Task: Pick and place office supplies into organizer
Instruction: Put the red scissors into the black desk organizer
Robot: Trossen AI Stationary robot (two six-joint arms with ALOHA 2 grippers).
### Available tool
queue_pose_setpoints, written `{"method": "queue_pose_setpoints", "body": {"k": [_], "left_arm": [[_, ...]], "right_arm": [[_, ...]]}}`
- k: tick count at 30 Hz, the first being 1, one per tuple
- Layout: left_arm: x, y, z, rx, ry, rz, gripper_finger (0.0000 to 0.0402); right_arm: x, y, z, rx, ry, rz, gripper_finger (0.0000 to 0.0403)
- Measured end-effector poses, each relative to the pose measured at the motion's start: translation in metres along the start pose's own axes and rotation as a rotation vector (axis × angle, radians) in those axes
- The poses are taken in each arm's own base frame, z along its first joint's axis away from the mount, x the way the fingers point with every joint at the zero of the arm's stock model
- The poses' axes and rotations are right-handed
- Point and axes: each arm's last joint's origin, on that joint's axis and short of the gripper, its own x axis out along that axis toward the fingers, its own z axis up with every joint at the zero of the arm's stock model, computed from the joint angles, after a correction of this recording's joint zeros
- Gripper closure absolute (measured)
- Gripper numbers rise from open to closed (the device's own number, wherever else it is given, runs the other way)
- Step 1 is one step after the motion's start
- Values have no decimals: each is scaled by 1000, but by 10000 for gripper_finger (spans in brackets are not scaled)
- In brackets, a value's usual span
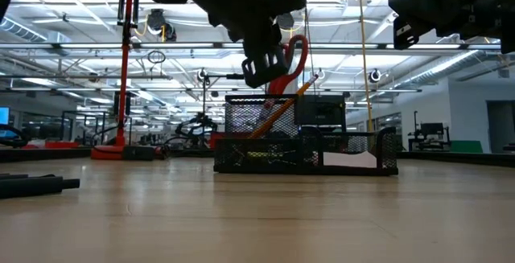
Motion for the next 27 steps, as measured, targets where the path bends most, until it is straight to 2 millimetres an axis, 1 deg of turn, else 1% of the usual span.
{"method": "queue_pose_setpoints", "body": {"k": [7,13,21,27], "left_arm": [[3,-10,-10,-3,45,-41,398],[7,-11,-14,-11,62,-50,397],[8,-13,-13,-1,-5,-124,397],[12,-15,-15,7,-46,-187,391]], "right_arm": [[0,0,0,0,0,0,403],[0,0,0,0,1,0,403],[0,0,0,0,1,0,403],[0,0,0,0,1,0,403]]}}
